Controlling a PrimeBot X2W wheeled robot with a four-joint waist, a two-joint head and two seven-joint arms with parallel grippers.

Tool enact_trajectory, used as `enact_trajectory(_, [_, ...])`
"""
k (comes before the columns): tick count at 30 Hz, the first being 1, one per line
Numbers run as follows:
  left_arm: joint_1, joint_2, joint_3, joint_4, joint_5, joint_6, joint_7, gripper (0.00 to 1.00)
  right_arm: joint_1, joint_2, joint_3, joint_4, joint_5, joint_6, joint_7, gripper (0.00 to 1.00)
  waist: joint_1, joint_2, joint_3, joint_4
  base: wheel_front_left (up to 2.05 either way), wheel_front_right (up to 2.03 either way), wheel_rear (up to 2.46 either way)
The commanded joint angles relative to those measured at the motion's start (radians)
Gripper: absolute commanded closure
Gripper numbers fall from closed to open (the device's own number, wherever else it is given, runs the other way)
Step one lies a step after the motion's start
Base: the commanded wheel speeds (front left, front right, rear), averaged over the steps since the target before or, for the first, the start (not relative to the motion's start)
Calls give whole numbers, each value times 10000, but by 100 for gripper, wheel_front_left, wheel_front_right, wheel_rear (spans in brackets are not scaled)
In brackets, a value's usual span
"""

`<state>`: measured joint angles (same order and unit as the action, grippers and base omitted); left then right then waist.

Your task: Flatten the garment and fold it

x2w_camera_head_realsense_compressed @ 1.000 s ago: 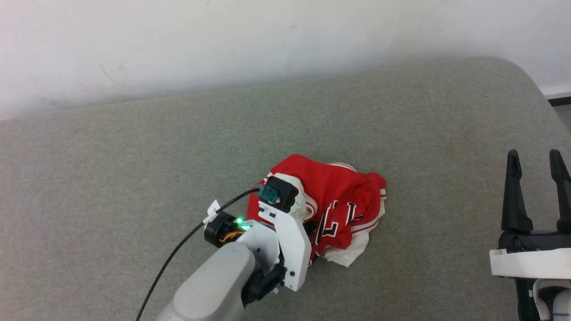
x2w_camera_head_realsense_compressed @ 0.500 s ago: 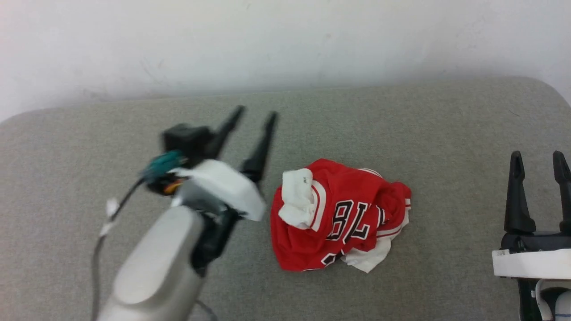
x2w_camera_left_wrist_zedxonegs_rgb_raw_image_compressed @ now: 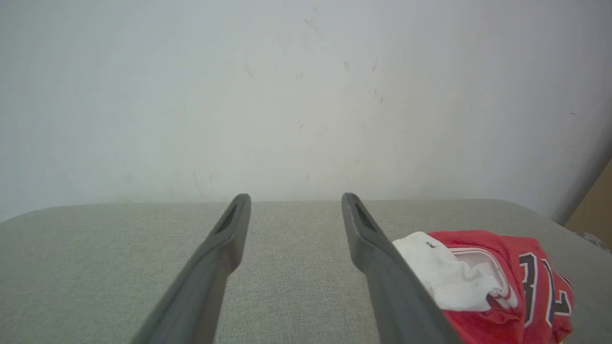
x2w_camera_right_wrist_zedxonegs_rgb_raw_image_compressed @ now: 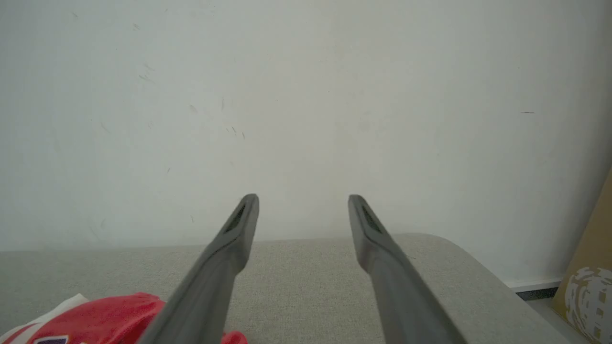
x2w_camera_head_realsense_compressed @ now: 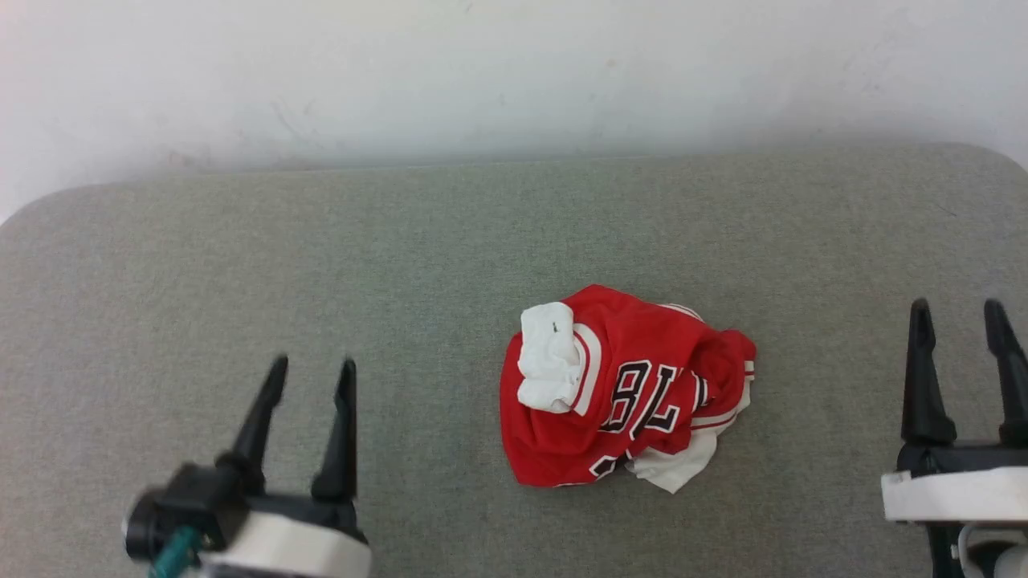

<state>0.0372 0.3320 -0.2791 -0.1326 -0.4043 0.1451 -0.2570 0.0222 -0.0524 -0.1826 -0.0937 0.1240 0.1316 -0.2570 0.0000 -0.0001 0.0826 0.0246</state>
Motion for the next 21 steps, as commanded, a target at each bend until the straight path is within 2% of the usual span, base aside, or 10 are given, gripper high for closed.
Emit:
enact_trajectory(1, [311, -240, 91, -87, 169, -39, -43, 0, 186, 22, 12, 89, 36, -9, -47, 0, 0, 1, 31, 68, 0, 0, 0])
enact_trajectory(5, [576, -726, 299, -25, 618, -486, -45, 0, 222, 22, 48, 374, 132, -9, -3, 0, 0, 1, 144, 225, 0, 0, 0])
enact_trajectory(8, [370, -1029, 536, 14, 852, -813, -45, 0, -74, 22, 109, 406, -8, -9, 456, 0, 0, 1, 293, 331, 0, 0, 0])
enact_trajectory(11, [139, -1266, 744, 89, 1077, -1117, -46, 0, -572, 22, 206, 431, -454, -9, 1432, 0, 0, 1, 535, 388, 0, 0, 0])
enact_trajectory(12, [139, -1266, 744, 89, 1077, -1117, -46, 0, -572, 22, 206, 431, -454, -9, 1432, 0, 0, 1, 535, 388, 0, 0, 0])
enact_trajectory(17, [-128, -1719, 899, 342, 1367, -1594, -46, 0, -1352, -139, 405, 818, -815, -9, 3503, 0, 0, 1, 981, 533, 0, 0, 0])
enact_trajectory(21, [-261, -2019, 1008, 616, 1544, -1933, -46, 0, -1687, -781, 923, 1484, -822, -9, 4747, 0, 0, 1, 1347, 743, 0, 0, 0])
